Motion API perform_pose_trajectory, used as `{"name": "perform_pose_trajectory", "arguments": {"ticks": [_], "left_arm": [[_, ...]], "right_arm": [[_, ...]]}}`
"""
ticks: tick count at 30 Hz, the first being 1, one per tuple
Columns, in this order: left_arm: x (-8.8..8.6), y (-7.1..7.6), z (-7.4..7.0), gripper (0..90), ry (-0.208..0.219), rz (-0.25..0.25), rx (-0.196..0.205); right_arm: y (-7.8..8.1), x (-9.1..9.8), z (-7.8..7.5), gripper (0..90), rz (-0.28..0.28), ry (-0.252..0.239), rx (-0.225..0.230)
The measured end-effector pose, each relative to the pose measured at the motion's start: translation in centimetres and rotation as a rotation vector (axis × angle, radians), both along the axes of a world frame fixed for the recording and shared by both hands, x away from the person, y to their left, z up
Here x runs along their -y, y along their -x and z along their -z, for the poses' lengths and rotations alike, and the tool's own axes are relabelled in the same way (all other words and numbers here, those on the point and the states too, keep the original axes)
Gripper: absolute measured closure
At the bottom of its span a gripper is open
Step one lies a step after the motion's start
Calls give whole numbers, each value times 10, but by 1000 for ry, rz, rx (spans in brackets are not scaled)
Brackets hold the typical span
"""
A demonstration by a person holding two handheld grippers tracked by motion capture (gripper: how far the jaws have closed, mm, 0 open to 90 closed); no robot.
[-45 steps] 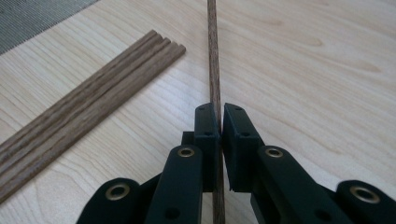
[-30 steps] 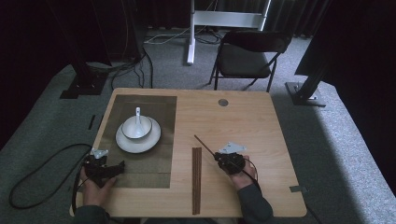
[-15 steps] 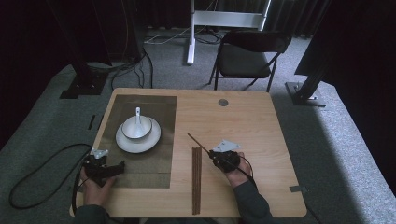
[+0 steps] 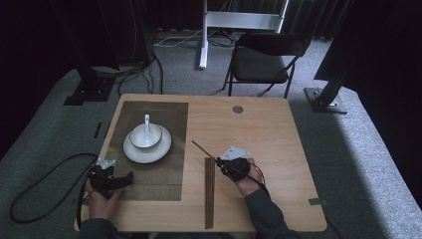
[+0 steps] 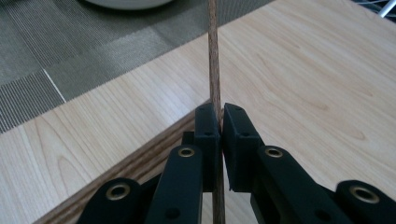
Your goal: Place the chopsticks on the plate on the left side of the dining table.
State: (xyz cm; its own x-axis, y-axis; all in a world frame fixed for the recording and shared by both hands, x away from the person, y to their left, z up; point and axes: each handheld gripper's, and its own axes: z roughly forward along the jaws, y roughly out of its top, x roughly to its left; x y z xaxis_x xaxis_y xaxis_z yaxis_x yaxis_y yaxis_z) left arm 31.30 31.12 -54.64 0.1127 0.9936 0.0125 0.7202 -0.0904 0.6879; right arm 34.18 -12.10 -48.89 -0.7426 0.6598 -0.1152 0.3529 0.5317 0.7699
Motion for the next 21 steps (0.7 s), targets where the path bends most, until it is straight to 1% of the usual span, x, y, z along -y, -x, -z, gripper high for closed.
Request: {"name": "perform_pose_trajectory", "arguments": {"ticks": [3,6,10,12,14,18,21], "left_arm": [[0,0,0,2,0,0,0],[0,0,0,2,0,0,0],[0,0,0,2,0,0,0],[0,0,0,2,0,0,0],[0,0,0,2,0,0,0],[0,0,0,2,0,0,0],[0,0,0,2,0,0,0]], "right_arm": [[-2,-2,-4,849,-9,-13,-1],[-3,-3,-6,849,-16,-11,6],[-6,-5,-10,848,-30,-23,18],[-6,-5,-11,849,-29,-26,20],[-8,-4,-12,848,-32,-41,29],[-11,-4,-14,849,-28,-45,29],[-13,-5,-15,848,-35,-44,33]]}}
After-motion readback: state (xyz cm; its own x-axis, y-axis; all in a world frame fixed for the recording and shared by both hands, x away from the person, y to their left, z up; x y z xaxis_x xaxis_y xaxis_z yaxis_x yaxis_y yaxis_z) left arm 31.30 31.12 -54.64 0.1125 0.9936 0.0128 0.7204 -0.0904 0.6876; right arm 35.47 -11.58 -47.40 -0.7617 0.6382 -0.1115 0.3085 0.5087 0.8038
